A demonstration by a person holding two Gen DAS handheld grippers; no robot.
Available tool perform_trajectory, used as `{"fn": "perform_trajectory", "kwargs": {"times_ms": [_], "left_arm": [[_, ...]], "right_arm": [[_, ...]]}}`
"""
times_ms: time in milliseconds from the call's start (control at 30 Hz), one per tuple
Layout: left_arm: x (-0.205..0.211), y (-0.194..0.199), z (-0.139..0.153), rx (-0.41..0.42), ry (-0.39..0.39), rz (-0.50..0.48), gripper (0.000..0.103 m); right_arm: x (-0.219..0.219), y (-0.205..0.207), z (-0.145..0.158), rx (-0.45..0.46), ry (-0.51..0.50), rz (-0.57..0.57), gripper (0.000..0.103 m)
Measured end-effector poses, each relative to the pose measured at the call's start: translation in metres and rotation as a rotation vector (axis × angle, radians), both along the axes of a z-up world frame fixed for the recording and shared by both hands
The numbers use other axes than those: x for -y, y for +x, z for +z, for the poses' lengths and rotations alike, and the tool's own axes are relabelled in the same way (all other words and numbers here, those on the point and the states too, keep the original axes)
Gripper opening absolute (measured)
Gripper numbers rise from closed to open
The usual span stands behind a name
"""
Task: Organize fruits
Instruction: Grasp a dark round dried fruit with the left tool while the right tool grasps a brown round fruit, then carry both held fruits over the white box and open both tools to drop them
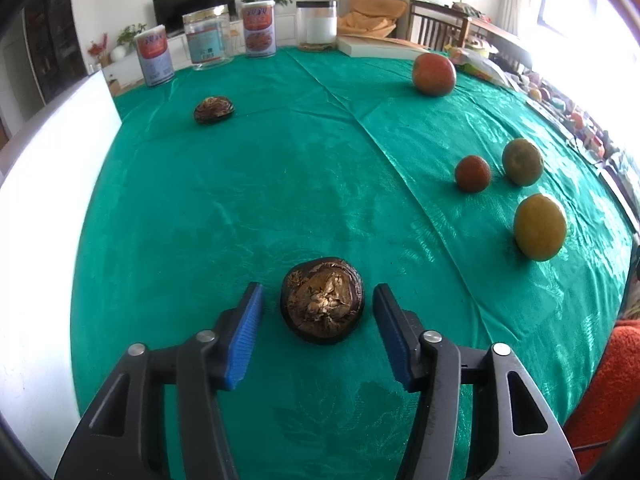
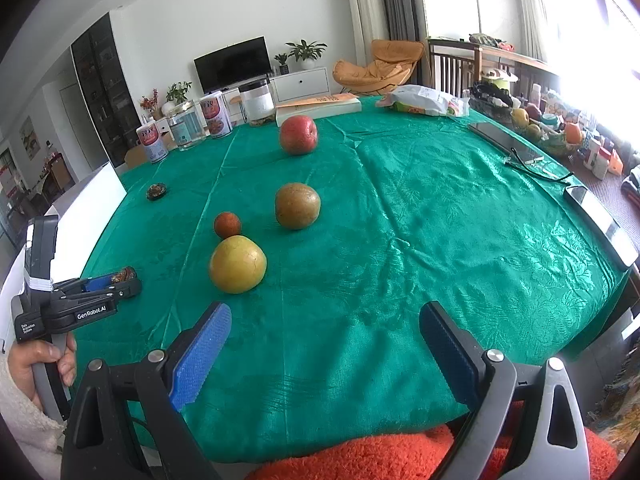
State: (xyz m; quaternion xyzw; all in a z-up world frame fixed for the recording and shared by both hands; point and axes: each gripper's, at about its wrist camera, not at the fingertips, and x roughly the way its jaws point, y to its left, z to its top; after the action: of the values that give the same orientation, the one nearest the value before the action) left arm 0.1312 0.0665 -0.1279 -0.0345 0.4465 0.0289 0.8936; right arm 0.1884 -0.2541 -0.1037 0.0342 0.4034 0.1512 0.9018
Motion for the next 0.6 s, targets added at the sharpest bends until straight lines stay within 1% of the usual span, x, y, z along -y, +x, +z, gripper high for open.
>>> {"fn": "perform_trajectory", "kwargs": {"times_ms": [33,100,233,300,333,400,433,467,500,533,600], "left_arm": [[-0.002,-0.001,0.000,0.006,-0.011,0.005,0.068],[-0.004,0.000,-0.002,0.005,-0.025,0.006,0.069],[-0.003,-0.001,-0.003,-0.001,-0.025,-0.010,0.069],[-0.005,-0.002,-0.001,-0.005,-0.034,-0.019,0.069],[-0.007,-0.003,0.000,-0.005,-0.037,-0.022,0.069],[-0.012,-0.005,0.002,-0.003,-0.043,-0.021,0.069],[-0.015,-0.005,0.002,-0.005,-0.050,-0.021,0.069],[-0.017,-0.006,0.001,-0.009,-0.058,-0.024,0.069],[-0.018,-0.005,0.001,-0.014,-0.067,-0.029,0.069],[-0.018,-0.005,0.000,-0.017,-0.073,-0.034,0.069],[-0.016,-0.004,0.000,-0.016,-0.076,-0.047,0.067]], "right_arm": [[0.001,0.009,-0.001,-0.037,0.024,0.009,0.095],[-0.001,0.032,-0.002,-0.093,0.066,0.018,0.095],[-0.021,0.093,-0.011,-0.171,0.077,0.045,0.094],[-0.031,0.121,-0.019,-0.219,0.118,0.050,0.090],[-0.035,0.133,-0.023,-0.242,0.139,0.052,0.085],[-0.045,0.152,-0.029,-0.260,0.135,0.043,0.082],[-0.049,0.161,-0.034,-0.272,0.116,0.040,0.079],[-0.053,0.168,-0.038,-0.290,0.110,0.041,0.064],[-0.054,0.173,-0.041,-0.303,0.135,0.052,0.054],[-0.054,0.175,-0.042,-0.306,0.148,0.047,0.047],[-0.053,0.173,-0.037,-0.287,0.128,0.040,0.047]]}}
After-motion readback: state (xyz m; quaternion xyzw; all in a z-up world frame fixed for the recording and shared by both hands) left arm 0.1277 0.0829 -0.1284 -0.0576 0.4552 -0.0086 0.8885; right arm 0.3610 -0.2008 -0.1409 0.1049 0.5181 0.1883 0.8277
